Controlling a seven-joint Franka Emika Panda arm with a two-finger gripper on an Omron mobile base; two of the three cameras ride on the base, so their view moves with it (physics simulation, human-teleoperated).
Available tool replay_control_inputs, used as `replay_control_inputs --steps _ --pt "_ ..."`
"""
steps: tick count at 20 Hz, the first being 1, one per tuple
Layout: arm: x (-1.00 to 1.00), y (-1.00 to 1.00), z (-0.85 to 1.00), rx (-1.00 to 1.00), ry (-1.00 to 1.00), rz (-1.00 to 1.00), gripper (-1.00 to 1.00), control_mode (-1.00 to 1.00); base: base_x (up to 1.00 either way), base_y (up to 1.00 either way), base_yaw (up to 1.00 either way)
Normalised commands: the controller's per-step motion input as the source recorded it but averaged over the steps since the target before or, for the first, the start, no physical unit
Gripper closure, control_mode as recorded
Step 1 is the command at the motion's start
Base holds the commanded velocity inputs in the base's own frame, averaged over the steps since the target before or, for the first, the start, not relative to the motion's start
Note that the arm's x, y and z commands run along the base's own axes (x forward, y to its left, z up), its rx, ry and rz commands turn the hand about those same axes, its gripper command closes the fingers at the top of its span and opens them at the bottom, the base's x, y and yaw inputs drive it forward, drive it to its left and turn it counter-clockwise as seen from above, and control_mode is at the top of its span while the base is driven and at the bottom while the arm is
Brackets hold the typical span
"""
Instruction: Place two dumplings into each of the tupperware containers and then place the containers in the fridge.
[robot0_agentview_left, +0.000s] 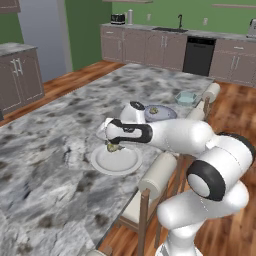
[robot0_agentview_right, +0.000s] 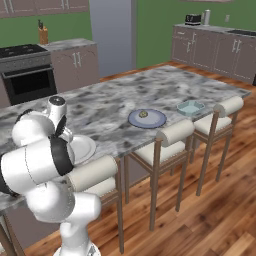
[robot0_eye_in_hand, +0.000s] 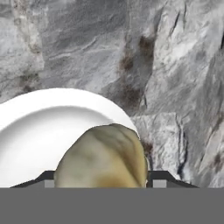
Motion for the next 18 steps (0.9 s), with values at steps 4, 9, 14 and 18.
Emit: replay_control_inputs --steps 4,9,14,18 --pt "-0.94 -0.38 0.48 0.00 0.23 -0.05 1.00 -1.00 0.00 0.00 0.00" --pt "-1.00 -0.31 0.07 -0.07 0.22 -0.09 1.00 -1.00 0.00 0.00 0.00" --pt "-0.55 -0.57 0.00 -0.04 0.22 -0.17 1.00 -1.00 0.00 0.00 0.00" --pt "-0.08 -0.76 0.00 0.00 0.21 -0.22 1.00 -1.00 0.00 0.00 0.00"
